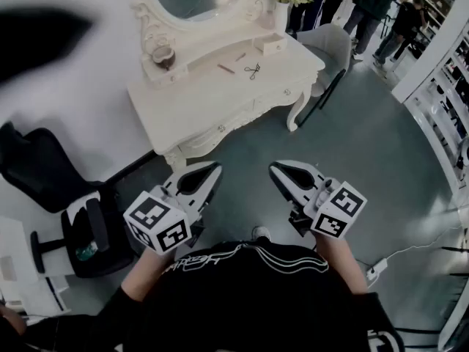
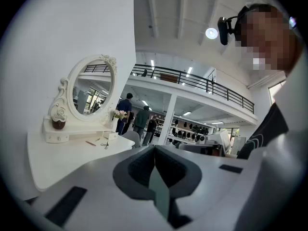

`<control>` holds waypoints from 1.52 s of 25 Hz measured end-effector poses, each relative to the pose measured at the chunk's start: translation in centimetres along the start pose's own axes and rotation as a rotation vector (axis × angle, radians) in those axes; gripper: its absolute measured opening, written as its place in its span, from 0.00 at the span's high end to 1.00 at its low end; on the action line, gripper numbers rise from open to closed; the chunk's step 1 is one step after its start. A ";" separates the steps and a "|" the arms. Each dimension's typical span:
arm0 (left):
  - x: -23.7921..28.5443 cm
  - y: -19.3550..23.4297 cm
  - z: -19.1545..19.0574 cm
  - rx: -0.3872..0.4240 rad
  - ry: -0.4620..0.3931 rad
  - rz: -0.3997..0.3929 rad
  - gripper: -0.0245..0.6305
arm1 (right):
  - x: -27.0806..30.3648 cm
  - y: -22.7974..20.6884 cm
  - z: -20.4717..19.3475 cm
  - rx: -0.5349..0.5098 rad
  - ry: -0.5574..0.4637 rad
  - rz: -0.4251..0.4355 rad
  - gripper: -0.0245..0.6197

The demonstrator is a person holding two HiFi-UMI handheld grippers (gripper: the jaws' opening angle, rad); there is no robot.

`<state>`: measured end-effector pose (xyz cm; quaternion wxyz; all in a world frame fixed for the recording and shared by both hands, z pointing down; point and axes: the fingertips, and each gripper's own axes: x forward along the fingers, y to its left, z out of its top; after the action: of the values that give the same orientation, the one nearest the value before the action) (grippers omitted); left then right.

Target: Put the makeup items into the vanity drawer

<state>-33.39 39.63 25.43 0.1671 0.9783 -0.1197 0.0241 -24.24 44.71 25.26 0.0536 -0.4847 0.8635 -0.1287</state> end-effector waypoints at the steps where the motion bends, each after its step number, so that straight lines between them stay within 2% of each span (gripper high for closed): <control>1: -0.1 0.1 0.0 0.002 0.001 0.002 0.93 | 0.1 0.0 0.0 -0.001 0.001 -0.002 0.92; 13: -1.2 1.7 0.5 0.001 0.012 -0.002 0.93 | 1.8 0.2 -0.3 0.021 0.039 -0.021 0.92; 14: -1.3 1.9 0.5 -0.001 0.014 -0.002 0.93 | 2.0 0.2 -0.5 0.018 0.050 -0.023 0.88; 15: -1.3 2.2 0.5 -0.004 0.016 -0.002 0.93 | 2.3 0.1 -0.6 0.014 0.061 -0.026 0.73; 16: -1.4 2.5 0.5 -0.007 0.018 -0.001 0.93 | 2.5 0.0 -0.6 0.009 0.069 -0.029 0.64; 21: -0.9 4.6 0.3 -0.008 0.026 -0.004 0.93 | 3.7 -1.8 -0.6 -0.028 0.085 -0.075 0.56; 29: 2.3 8.1 -0.6 -0.013 0.033 0.017 0.93 | 5.5 -7.4 -0.8 -0.084 0.111 -0.105 0.50; 38: 11.1 15.9 1.0 -0.077 0.039 0.115 0.93 | 10.6 -19.2 1.1 -0.056 0.169 -0.037 0.50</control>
<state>-26.51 22.25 30.51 0.2050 0.9621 -0.1733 0.0481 -13.78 25.96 29.85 -0.0352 -0.4891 0.8592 -0.1459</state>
